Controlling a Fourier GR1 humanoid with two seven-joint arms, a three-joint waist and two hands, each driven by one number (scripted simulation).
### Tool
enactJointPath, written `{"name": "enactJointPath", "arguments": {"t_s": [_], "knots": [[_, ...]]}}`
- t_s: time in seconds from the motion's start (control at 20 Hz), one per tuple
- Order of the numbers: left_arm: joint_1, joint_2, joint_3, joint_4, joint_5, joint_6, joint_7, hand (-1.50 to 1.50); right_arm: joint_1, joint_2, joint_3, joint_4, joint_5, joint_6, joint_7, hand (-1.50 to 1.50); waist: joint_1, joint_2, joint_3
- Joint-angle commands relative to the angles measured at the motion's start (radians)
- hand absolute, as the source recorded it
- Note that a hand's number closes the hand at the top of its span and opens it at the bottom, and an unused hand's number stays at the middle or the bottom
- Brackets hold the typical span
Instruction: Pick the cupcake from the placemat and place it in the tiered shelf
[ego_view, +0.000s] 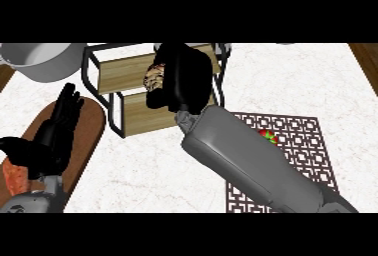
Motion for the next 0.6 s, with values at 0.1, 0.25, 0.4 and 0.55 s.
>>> {"name": "enactJointPath", "arguments": {"t_s": [0.1, 0.25, 0.4, 0.55], "knots": [[-0.018, -0.006, 0.005, 0.008, 0.003, -0.007, 0.003, 0.0, -0.022, 0.005, -0.064, 0.127, -0.114, -0.222, -0.015, 1.5, 0.01, 0.004, 0.0], [-0.025, 0.011, 0.026, 0.0, 0.007, -0.011, 0.028, 0.0, -0.054, 0.005, -0.047, 0.193, -0.233, -0.208, -0.055, -1.5, 0.009, 0.002, 0.0], [-0.013, 0.025, 0.038, -0.005, 0.03, -0.048, 0.028, 0.0, -0.084, 0.005, -0.039, 0.276, -0.318, -0.252, -0.158, -1.5, 0.01, 0.003, 0.0], [-0.055, 0.021, 0.063, 0.069, 0.017, -0.041, -0.036, 0.0, -0.106, 0.005, -0.05, 0.321, -0.396, -0.282, -0.252, -1.5, 0.009, 0.006, 0.0]]}}
